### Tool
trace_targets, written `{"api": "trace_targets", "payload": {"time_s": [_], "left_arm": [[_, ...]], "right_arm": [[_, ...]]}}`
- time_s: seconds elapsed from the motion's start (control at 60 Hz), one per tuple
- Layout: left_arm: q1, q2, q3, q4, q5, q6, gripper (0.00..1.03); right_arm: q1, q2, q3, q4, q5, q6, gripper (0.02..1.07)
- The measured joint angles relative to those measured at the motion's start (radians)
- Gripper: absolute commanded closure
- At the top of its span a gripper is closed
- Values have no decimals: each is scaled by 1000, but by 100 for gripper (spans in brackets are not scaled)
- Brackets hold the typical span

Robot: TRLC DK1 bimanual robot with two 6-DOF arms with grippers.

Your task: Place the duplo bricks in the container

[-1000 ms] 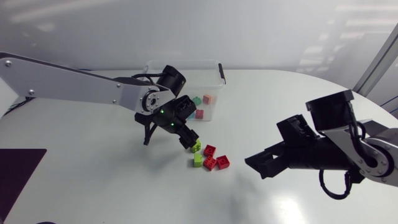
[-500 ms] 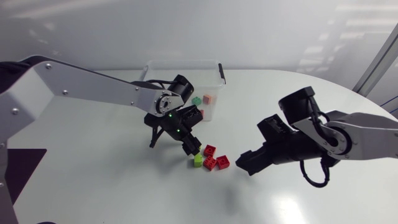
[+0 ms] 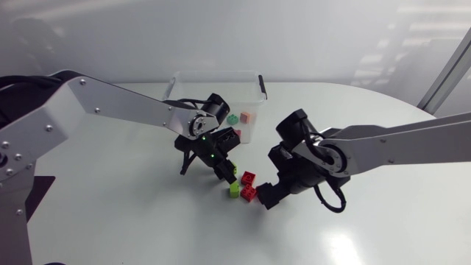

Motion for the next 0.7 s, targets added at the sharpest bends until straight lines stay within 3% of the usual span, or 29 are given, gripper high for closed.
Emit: {"api": "trace_targets", "payload": {"time_s": [0.167,0.383,0.5,0.7], "left_arm": [[21,-53,-73,39,4,0,79],[55,-208,-142,57,22,0,79],[79,-325,-153,66,22,-1,79],[148,-445,-150,148,23,-30,79]], "right_arm": [[23,62,35,0,42,23,13],[41,101,67,0,66,35,23],[41,134,87,0,86,42,38],[40,147,91,8,93,50,78]]}}
